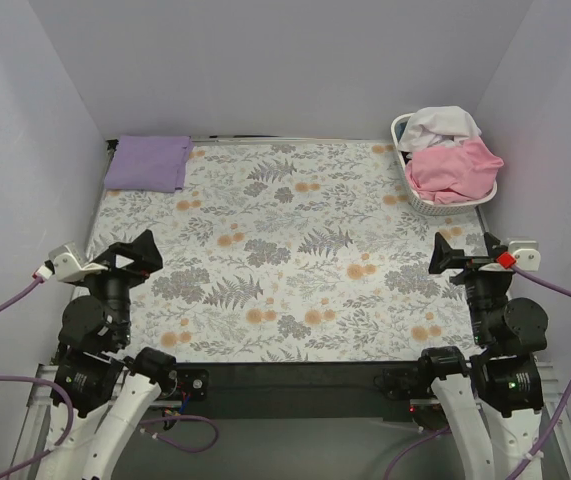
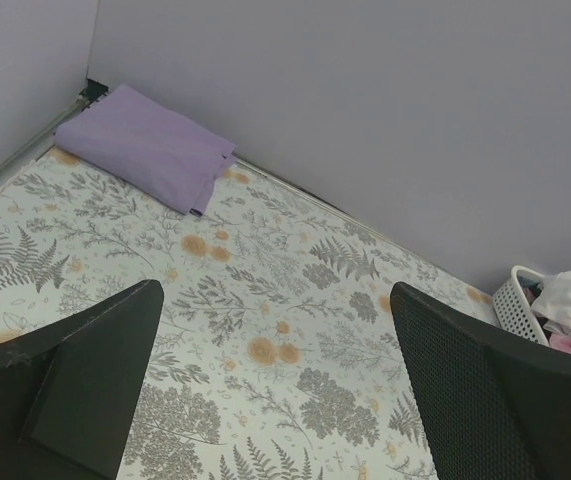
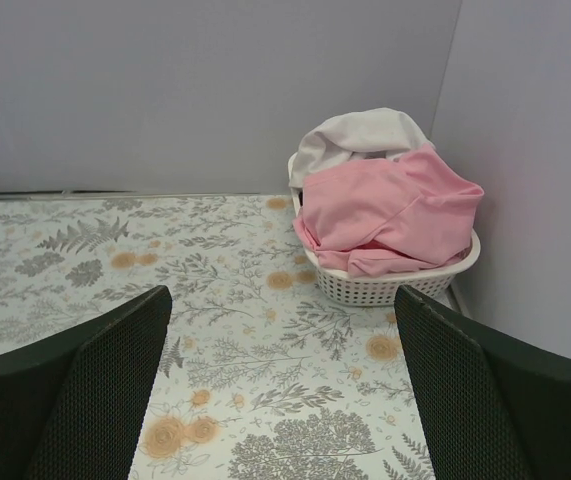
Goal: Fold and stack the t-shirts
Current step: Grab the tshirt from the pile
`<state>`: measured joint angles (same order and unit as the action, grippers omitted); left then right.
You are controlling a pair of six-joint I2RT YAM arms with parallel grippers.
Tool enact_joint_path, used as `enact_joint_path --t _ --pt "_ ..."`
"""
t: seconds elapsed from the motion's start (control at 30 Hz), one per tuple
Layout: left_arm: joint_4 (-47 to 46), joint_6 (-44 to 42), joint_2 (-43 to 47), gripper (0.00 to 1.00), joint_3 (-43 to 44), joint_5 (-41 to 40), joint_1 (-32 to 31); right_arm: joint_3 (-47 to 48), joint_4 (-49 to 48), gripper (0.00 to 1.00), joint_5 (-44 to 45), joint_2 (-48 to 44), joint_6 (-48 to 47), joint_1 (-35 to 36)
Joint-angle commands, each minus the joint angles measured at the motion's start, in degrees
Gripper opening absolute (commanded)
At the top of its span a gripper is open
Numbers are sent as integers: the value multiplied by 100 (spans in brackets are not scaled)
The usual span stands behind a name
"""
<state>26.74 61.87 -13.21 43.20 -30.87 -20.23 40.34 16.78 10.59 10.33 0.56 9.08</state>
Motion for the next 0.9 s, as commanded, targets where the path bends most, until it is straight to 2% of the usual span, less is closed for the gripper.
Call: enact_joint_path --t 0.0,0.13,0.3,0.43,0.63,0.7,0.87 --pt "-143 141 -260 97 -215 55 -16 -96 -402 98 137 215 242 32" --pt "-239 291 -497 97 -574 361 -16 -9 -552 99 -4 864 523 32" --pt "-327 545 -902 97 -944 801 -16 465 -728 98 -67 2287 875 32" --pt "-371 555 -1209 97 -998 1101 -16 808 -799 98 1099 3219 1052 24" --pt "-380 432 -1289 97 -989 1048 -7 1722 -921 98 2086 4880 788 -230" --pt "-389 397 -1202 97 -1006 1066 -7 1889 -1184 96 1957 5434 805 -467" --pt "-433 309 -1078 97 -1033 1057 -8 2496 -1616 91 753 6794 1261 -1382"
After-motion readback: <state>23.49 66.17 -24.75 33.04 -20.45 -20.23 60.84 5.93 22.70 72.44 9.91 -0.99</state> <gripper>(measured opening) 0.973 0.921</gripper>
